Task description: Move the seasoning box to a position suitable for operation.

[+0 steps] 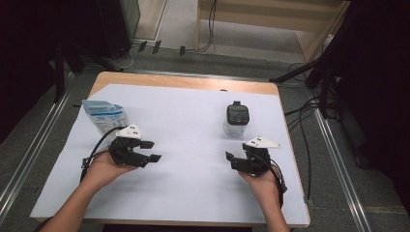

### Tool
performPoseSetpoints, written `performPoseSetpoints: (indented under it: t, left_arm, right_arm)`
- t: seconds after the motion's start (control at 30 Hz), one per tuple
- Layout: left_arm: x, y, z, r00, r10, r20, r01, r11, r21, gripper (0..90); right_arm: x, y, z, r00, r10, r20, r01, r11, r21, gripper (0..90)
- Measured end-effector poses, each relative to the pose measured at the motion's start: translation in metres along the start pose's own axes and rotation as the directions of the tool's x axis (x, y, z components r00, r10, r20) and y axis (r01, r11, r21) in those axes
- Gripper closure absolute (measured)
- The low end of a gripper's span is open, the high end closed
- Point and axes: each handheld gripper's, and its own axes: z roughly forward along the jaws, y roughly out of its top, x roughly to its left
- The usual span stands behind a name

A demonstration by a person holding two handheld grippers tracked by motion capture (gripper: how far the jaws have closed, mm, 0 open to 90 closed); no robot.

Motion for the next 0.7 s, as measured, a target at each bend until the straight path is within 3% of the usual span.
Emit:
performPoseSetpoints:
  t: [0.7]
  left_arm:
    - [-0.0015,0.0000,-0.0010,0.9999,0.002,0.016,-0.002,1.0000,-0.003,38.8]
  right_arm:
    - [0.0006,0.0019,-0.0006,0.9999,0.007,0.007,-0.007,1.000,-0.002,29.7]
